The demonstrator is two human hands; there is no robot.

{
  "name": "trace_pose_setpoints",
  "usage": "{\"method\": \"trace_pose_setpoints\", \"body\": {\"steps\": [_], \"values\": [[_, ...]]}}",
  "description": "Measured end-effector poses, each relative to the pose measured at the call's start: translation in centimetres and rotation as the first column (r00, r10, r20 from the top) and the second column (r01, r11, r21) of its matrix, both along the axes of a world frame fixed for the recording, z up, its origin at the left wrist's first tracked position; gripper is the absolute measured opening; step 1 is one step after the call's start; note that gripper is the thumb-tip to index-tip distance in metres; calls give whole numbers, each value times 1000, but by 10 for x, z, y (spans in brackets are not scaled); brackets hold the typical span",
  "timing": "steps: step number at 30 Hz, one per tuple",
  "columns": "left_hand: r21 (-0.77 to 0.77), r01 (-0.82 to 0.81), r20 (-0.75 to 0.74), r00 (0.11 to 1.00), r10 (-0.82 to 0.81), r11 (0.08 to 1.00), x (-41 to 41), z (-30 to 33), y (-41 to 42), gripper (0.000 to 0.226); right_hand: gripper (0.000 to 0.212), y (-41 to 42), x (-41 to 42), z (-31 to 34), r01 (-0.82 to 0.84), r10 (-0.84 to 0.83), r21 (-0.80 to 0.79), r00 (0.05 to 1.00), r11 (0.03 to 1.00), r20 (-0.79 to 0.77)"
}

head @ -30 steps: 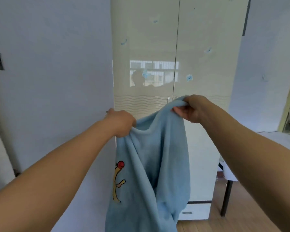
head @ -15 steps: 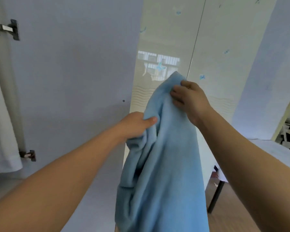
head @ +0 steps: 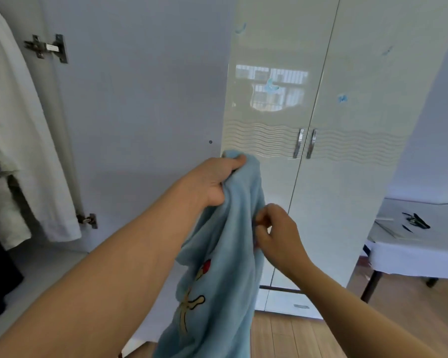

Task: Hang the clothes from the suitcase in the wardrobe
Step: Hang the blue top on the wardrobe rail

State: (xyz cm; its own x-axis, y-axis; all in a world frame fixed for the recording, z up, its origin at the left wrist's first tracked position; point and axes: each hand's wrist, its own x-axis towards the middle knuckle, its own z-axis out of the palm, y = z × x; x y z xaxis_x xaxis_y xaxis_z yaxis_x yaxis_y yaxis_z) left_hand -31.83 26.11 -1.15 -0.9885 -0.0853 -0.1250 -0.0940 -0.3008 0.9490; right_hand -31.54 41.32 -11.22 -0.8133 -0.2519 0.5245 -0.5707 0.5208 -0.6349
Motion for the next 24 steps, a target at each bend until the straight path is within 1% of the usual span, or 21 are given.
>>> {"method": "trace_pose_setpoints", "body": {"steps": [1, 2, 3, 5, 6, 7, 8, 9, 10, 11, 12, 13, 14, 15, 16, 17, 19, 20, 21, 23, 24], "values": [[-16, 3, 10, 1000, -3, 1000, 2, 0, 2, 25, 16, -3, -3, 5, -25, 25, -7, 996, 1000, 85], [-44, 6, 19, 1000, -5, 999, 7, 0, 6, 26, 16, -6, -6, 8, -81, 82, -17, 981, 997, 177], [-62, 3, 24, 1000, -2, 998, 10, -1, 10, 25, 17, -10, -5, 10, -147, 158, -62, 948, 987, 275], [-47, -11, 6, 1000, 11, 999, 14, -4, 16, 25, 16, -18, -2, 10, -271, 314, -159, 835, 949, 452], [-22, -22, -13, 1000, 22, 1000, 15, -4, 17, 25, 17, -21, 0, 5, -321, 341, -132, 783, 938, 520], [16, -31, -39, 999, 32, 999, 16, -4, 17, 25, 22, -23, 2, -3, -373, 333, -51, 748, 926, 574], [52, -51, -69, 996, 54, 997, 18, -3, 16, 23, 27, -24, 3, -14, -415, 305, 33, 719, 909, 624], [86, -74, -94, 992, 82, 993, 21, -2, 14, 21, 30, -24, 3, -25, -421, 257, 97, 703, 902, 664], [111, -99, -109, 988, 111, 989, 23, -1, 11, 20, 30, -23, 1, -33, -386, 200, 120, 690, 915, 695], [128, -130, -113, 983, 145, 983, 25, -2, 8, 21, 26, -22, -1, -39, -336, 161, 104, 671, 936, 724], [135, -158, -105, 979, 173, 978, 27, -5, 4, 25, 27, -20, -6, -41, -258, 140, 33, 624, 966, 769], [144, -179, -86, 978, 192, 973, 29, -10, 0, 30, 30, -18, -9, -39, -149, 152, -81, 562, 986, 813], [143, -199, -70, 975, 211, 969, 30, -15, -3, 34, 33, -17, -13, -34, -40, 198, -206, 506, 978, 840], [151, -213, -54, 973, 223, 965, 31, -20, -5, 35, 36, -15, -16, -27, 42, 247, -304, 482, 952, 841], [147, -234, -51, 969, 243, 961, 33, -25, -7, 35, 39, -14, -20, -21, 95, 277, -365, 483, 926, 830], [139, -256, -55, 963, 265, 957, 33, -30, -8, 35, 37, -12, -22, -14, 107, 297, -400, 504, 910, 811], [84, -274, -54, 959, 279, 958, 35, -42, -8, 35, 23, -12, -24, 2, 79, 307, -432, 589, 899, 748], [28, -244, -37, 969, 245, 969, 38, -49, -7, 36, 13, -12, -23, 9, 60, 309, -448, 643, 892, 701], [-28, -184, -2, 983, 184, 983, 42, -55, -3, 46, 7, -12, -22, 16, 46, 311, -472, 695, 880, 648], [-128, -57, 82, 994, 68, 990, 46, -69, 8, 87, 12, -14, -17, 28, -2, 341, -539, 776, 842, 530], [-138, -27, 99, 994, 41, 990, 46, -75, 14, 101, 15, -14, -13, 33, -42, 373, -572, 797, 819, 476]]}}
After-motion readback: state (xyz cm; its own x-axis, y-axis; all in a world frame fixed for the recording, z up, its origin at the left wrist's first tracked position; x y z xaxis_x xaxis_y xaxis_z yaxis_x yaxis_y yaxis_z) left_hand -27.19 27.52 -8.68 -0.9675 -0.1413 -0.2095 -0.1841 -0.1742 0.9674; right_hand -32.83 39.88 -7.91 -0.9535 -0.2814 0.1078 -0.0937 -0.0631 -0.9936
